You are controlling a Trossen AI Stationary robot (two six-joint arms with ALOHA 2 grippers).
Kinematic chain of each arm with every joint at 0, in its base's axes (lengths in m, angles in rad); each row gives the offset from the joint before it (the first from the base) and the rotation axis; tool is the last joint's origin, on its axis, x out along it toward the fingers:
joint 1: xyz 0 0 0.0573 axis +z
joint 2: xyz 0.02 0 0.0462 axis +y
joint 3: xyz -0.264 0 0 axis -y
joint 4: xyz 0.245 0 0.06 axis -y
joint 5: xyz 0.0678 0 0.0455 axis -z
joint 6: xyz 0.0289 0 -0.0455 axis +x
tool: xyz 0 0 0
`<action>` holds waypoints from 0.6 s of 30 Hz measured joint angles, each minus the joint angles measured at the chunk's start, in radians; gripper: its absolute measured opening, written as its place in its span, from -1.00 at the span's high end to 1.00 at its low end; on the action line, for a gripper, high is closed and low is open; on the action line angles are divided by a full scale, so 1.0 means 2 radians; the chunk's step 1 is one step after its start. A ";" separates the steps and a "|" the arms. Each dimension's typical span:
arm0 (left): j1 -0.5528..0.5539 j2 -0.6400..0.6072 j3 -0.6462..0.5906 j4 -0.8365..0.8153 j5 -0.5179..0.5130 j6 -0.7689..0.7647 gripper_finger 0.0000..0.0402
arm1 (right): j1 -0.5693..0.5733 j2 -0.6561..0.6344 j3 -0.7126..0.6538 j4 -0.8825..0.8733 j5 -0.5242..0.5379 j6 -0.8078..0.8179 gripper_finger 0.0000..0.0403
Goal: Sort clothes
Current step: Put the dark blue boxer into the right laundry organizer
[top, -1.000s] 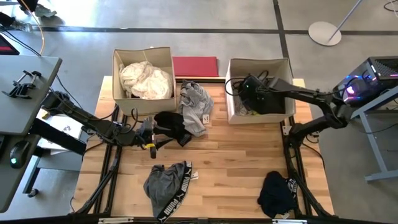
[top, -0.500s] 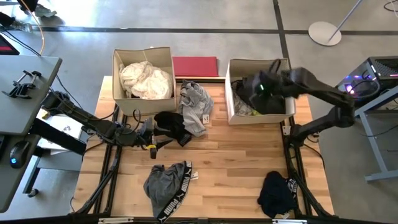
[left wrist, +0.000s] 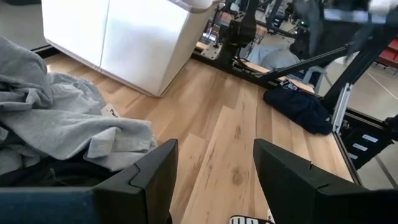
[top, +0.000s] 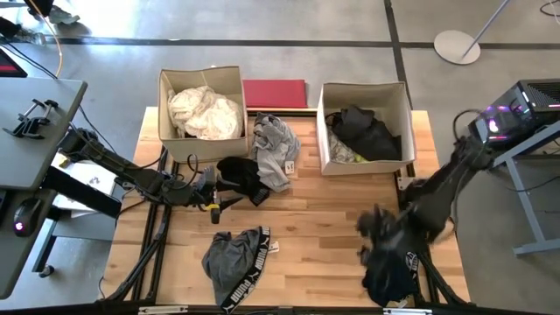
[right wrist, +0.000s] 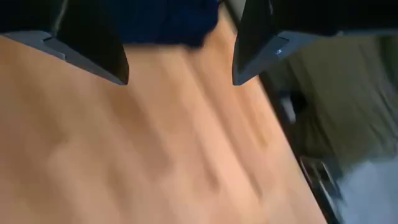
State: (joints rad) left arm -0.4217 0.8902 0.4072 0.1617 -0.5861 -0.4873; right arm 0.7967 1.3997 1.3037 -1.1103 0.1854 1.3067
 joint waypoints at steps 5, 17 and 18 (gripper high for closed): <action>0.000 0.000 0.000 0.000 0.000 0.002 0.01 | 0.064 0.087 -0.034 0.002 -0.140 0.108 -0.35; 0.000 0.000 0.000 0.000 0.000 0.005 0.01 | 0.086 0.217 -0.090 0.132 -0.207 0.024 -0.11; 0.000 0.000 0.000 0.000 0.000 0.005 0.01 | 0.086 0.222 -0.098 0.140 -0.213 0.021 -0.04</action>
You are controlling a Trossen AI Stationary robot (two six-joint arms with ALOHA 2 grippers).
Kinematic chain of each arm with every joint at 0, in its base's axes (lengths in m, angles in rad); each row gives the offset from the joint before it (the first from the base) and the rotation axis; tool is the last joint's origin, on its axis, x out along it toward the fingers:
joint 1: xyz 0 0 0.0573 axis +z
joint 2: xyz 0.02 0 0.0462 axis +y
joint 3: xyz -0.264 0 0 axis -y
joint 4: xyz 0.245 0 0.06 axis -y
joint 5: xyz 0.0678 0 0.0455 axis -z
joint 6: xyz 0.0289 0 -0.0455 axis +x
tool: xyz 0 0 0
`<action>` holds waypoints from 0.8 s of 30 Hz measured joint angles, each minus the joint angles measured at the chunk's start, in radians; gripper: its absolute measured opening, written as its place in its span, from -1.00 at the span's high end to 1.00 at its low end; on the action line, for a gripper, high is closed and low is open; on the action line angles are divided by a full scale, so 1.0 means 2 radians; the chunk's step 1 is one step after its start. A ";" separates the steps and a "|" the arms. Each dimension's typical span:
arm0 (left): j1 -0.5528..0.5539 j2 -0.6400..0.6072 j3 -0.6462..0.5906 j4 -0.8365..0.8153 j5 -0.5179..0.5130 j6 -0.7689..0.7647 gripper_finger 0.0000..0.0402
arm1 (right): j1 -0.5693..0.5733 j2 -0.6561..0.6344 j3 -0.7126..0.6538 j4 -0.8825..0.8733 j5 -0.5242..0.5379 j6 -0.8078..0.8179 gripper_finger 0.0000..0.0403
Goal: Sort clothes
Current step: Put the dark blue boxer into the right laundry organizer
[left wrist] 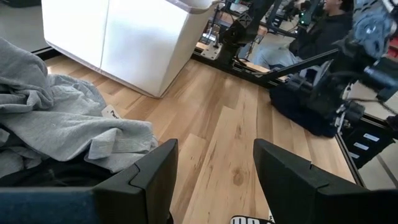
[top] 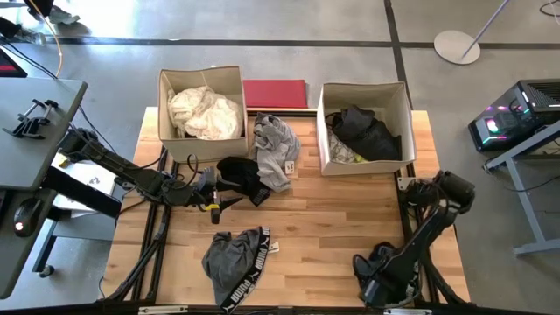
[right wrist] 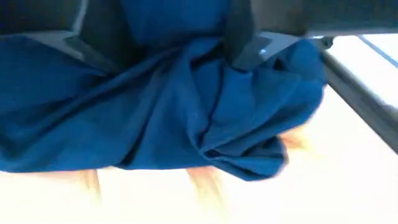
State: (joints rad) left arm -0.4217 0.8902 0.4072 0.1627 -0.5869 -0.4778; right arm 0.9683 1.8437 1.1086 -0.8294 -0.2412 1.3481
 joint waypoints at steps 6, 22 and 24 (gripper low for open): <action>0.000 0.000 0.000 0.000 0.000 0.000 0.01 | -0.001 0.003 -0.043 0.053 -0.015 -0.004 0.43; 0.000 0.000 0.000 0.021 0.000 0.003 0.01 | -0.108 -0.047 0.173 -0.234 0.662 -0.261 0.98; 0.000 0.000 0.000 0.021 0.000 0.008 0.01 | -0.128 -0.069 0.213 -0.283 0.771 -0.300 0.97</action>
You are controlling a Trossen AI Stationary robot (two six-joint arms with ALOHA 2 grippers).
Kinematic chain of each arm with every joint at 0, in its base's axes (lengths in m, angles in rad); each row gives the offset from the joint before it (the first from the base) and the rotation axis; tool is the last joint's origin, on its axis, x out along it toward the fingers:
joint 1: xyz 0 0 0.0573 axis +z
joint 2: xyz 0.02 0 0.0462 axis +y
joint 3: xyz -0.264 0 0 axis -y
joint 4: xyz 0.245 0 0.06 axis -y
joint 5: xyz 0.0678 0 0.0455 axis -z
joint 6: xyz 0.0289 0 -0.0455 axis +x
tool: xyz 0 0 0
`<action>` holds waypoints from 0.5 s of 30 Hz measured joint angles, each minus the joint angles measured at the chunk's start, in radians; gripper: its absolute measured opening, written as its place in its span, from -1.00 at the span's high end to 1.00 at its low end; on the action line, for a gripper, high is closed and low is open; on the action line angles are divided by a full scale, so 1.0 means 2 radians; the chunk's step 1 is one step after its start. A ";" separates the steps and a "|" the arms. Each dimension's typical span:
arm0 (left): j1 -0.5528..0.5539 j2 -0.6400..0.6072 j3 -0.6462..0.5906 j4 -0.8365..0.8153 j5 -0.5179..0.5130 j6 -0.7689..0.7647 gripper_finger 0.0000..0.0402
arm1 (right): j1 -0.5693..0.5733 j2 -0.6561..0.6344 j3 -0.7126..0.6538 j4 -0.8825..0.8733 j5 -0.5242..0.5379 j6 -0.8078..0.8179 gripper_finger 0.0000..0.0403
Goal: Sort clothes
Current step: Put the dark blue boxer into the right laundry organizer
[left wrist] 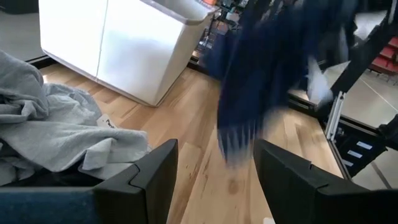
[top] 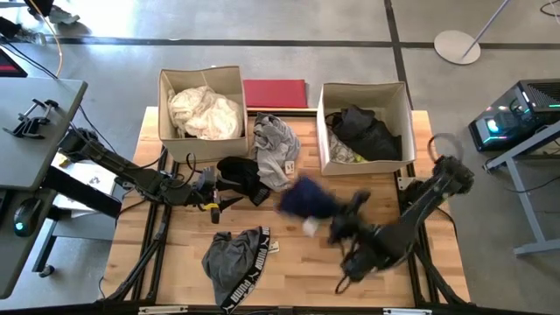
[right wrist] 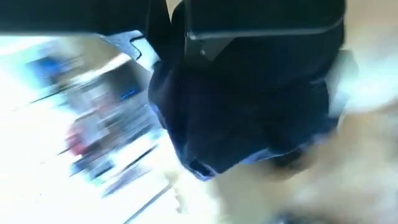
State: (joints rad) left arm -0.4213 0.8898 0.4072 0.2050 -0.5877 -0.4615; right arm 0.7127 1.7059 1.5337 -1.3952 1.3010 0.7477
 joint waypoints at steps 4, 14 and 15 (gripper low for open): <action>0.000 0.000 0.000 0.000 0.000 0.001 0.01 | -0.076 -0.055 0.057 -0.087 0.078 -0.016 0.99; 0.000 0.000 0.000 -0.003 0.000 0.005 0.01 | -0.480 -0.193 0.059 -0.082 -0.215 -0.026 0.99; 0.000 0.000 0.000 -0.003 0.000 0.005 0.01 | -0.511 -0.193 0.059 -0.081 -0.246 -0.037 0.99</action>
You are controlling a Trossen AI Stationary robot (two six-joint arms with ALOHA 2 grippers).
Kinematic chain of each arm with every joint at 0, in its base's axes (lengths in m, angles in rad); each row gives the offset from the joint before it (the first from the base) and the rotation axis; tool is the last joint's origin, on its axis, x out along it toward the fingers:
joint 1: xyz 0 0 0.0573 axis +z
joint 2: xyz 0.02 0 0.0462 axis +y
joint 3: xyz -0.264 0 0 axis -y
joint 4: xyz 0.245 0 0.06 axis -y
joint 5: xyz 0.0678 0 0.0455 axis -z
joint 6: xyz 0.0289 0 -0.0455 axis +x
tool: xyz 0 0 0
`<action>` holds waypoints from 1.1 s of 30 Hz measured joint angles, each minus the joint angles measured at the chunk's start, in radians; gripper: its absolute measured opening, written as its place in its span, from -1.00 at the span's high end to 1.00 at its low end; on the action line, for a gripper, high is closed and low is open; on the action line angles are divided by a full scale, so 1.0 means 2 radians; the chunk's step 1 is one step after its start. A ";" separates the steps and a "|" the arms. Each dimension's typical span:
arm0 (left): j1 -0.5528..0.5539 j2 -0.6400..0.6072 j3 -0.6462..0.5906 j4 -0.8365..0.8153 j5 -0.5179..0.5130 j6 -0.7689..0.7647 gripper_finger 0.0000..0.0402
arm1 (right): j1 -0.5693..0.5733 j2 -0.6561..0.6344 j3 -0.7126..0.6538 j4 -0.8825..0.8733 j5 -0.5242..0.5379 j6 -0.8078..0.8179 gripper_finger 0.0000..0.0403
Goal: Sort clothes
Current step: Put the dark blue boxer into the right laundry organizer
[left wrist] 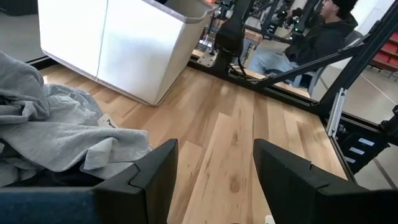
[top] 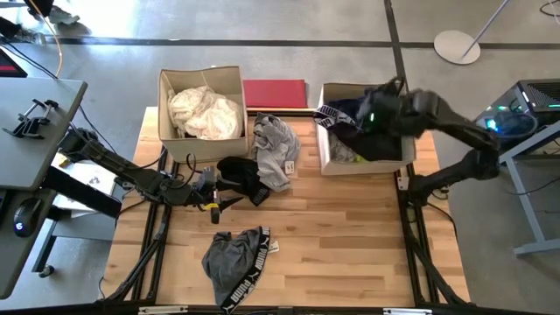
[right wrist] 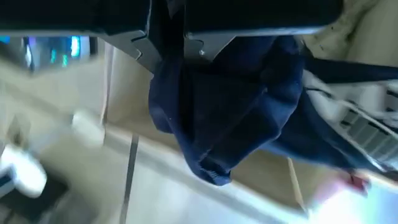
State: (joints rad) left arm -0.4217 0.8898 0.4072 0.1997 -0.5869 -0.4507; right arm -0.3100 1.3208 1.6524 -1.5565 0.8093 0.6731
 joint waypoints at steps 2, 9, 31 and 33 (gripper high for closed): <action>0.000 0.000 0.000 0.000 0.000 0.000 0.01 | -0.049 0.007 -0.013 0.028 -0.055 -0.031 0.98; 0.000 0.000 0.000 0.000 0.004 0.001 0.01 | -0.128 0.061 -0.162 0.229 -0.207 -0.164 0.83; 0.000 0.000 0.000 -0.001 0.019 -0.001 0.01 | -0.158 0.076 -0.144 0.098 -0.268 -0.134 -0.04; 0.000 0.000 0.000 -0.001 0.018 -0.001 0.01 | -0.132 0.039 -0.141 0.115 -0.263 -0.115 -0.05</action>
State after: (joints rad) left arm -0.4217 0.8898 0.4072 0.1978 -0.5518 -0.4519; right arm -0.5741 1.3993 1.3702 -1.3274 0.2836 0.4425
